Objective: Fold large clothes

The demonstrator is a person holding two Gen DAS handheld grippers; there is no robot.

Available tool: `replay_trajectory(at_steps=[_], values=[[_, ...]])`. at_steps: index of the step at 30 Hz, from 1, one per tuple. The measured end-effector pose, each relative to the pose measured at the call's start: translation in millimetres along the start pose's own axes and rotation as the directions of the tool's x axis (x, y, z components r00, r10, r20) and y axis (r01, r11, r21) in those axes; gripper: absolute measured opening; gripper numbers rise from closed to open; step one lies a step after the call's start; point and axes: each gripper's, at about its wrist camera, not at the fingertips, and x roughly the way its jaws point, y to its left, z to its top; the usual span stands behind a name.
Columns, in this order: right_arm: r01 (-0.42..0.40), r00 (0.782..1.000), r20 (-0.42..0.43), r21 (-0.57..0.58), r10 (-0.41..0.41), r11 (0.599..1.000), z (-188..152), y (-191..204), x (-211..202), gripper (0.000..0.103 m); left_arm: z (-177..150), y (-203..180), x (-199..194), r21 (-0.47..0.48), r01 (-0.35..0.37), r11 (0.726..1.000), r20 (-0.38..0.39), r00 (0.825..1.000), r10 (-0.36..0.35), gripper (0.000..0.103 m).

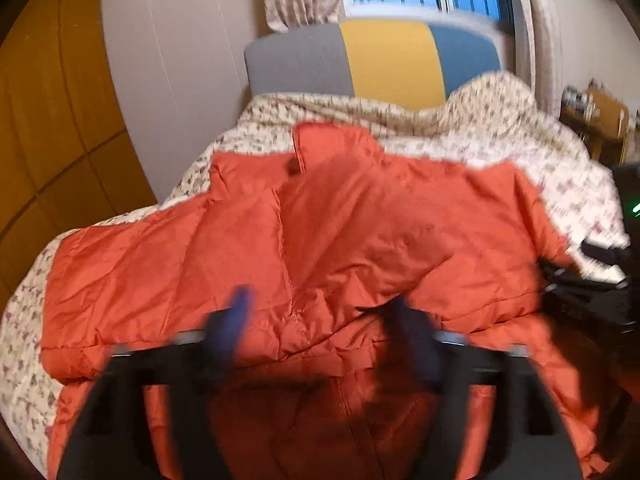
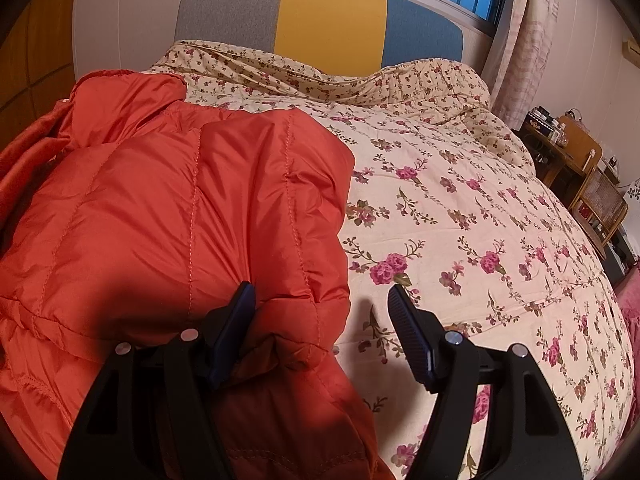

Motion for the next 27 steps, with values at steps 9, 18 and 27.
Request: replay_trajectory(at_steps=[9,18,27], values=[[-0.049,0.998,0.027,0.003,0.048,0.999,4,-4,-13,0.070,-2,65,-37,-0.167,0.024,0.986,0.043,0.999,-0.017,0.081],[-0.259,0.946,0.162,-0.151,0.282,0.954,46,60,-81,0.075,-6,176,-14,-0.322,-0.188,0.928,-0.076,0.982,0.173,0.080],[-0.237,0.966,0.051,-0.237,0.255,0.942,60,150,-36,0.076,-22,209,31,-0.345,-0.233,0.909,-0.188,0.966,0.176,0.080]])
